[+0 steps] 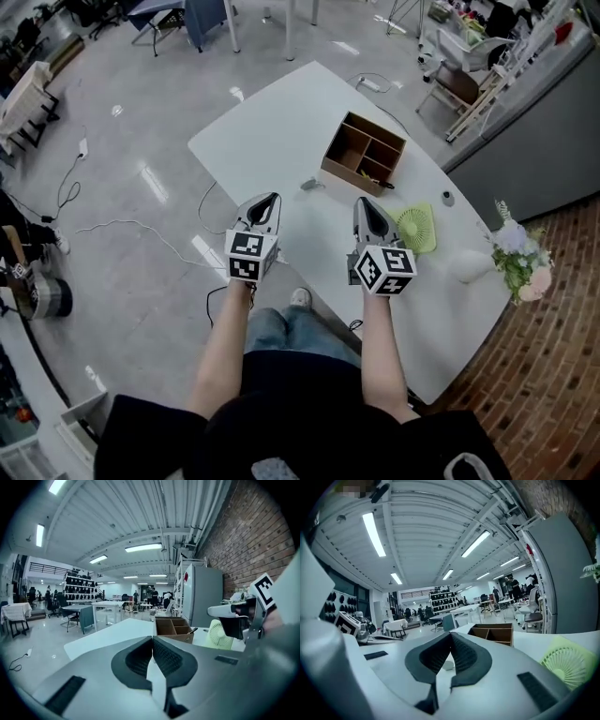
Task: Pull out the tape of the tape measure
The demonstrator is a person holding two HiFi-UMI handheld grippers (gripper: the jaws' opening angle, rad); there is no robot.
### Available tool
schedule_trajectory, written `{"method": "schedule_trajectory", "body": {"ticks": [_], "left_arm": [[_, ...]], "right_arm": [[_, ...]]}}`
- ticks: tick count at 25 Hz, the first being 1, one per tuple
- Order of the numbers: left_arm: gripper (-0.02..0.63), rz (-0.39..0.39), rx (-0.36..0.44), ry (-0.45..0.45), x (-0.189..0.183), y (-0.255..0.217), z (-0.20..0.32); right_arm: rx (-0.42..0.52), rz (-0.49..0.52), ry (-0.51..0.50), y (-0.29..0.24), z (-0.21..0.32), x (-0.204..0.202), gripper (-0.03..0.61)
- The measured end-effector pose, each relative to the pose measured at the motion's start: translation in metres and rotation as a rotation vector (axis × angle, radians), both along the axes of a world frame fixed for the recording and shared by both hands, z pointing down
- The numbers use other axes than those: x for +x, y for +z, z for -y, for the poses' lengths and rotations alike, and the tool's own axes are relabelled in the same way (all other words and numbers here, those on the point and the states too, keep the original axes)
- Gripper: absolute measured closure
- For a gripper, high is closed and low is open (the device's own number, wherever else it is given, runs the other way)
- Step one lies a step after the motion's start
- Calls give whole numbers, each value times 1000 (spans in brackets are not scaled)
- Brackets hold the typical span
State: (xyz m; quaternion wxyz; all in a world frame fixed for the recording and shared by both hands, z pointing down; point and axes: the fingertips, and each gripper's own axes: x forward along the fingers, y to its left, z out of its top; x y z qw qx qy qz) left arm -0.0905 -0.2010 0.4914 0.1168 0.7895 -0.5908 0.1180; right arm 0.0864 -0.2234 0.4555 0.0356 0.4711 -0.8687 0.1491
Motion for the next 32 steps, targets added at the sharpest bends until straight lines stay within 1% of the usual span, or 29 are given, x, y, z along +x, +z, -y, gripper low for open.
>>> {"method": "schedule_trajectory", "body": {"ticks": [5,12,16,19,20,21,24,27,32], "left_arm": [[591,-10,-32,10,4,16,31],[589,-24,-80,43,2,39,50],[589,-33,-124,78,5,59,60],[584,-34,-172,143,15,74,68],[549,-30,-193,170,19,81,70],[493,-25,-214,196,23,87,72],[439,-10,-265,259,34,106,80],[439,-2,-301,293,40,121,89],[439,20,-338,326,47,137,102]], "right_arm": [[-47,-8,-16,19,32,-5,577],[-78,-14,-3,31,51,-12,577],[-106,-18,0,43,58,-13,577],[-125,-18,2,51,64,-13,577],[-130,-19,1,53,67,-13,576],[-134,-20,-1,56,69,-13,577],[-148,-23,-3,62,76,-14,577],[-162,-26,-2,68,84,-14,577],[-187,-33,4,79,96,-9,577]]}}
